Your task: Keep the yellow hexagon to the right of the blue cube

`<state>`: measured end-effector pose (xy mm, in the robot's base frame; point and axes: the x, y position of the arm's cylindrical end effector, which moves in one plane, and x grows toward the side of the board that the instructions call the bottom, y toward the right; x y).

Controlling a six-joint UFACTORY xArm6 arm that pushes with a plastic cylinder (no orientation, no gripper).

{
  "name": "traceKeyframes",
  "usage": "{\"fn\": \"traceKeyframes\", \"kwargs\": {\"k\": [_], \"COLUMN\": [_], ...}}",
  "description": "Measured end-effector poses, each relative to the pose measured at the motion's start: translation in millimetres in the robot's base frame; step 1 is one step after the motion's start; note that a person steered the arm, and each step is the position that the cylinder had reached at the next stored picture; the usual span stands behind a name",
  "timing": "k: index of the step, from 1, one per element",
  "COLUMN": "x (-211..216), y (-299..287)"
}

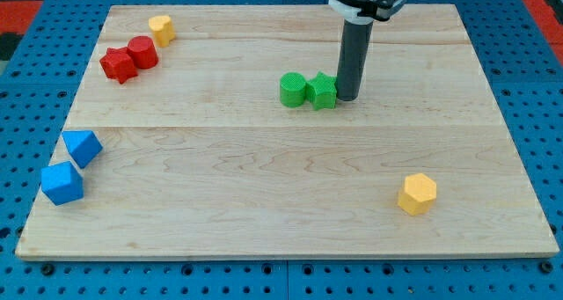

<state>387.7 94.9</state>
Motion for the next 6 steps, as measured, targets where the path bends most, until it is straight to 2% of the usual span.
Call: {"fn": "traceKeyframes", "kwargs": {"k": [1,2,3,4,5,6], "x": [24.3,91.1,156.6,178.2,168.0,147.6], "y": [82.2,153.6,165.0,116.1,67.8,79.0]}}
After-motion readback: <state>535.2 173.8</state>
